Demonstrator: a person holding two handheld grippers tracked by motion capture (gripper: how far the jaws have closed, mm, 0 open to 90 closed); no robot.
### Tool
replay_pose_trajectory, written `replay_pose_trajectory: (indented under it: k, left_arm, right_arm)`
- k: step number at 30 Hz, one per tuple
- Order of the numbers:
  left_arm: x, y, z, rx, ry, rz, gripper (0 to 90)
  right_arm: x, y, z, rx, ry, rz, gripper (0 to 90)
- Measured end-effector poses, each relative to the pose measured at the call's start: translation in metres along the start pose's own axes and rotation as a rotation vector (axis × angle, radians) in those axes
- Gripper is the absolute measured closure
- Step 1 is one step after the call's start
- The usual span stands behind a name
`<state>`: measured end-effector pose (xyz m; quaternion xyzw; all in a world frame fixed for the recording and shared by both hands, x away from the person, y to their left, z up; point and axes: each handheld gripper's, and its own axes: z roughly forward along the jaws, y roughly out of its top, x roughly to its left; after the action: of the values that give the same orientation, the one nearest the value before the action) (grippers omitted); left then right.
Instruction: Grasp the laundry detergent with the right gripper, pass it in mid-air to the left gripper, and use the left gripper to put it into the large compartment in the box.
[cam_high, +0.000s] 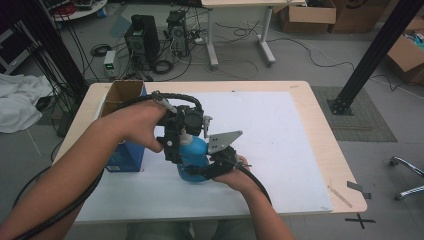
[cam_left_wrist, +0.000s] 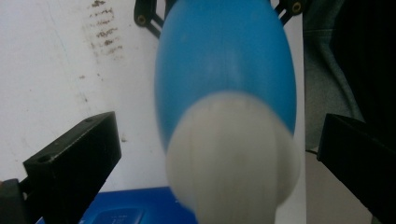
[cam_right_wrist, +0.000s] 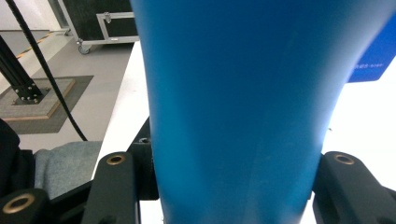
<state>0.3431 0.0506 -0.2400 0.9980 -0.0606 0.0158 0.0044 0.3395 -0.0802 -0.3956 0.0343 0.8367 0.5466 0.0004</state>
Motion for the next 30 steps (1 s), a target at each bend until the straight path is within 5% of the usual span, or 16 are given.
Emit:
replay_pose_trajectory:
  k: [30]
  left_arm:
    - [-0.004, 0.004, 0.007, 0.015, 0.032, 0.003, 4.8]
  right_arm:
    - [0.001, 0.016, 0.01, -0.025, 0.011, -0.027, 44.8]
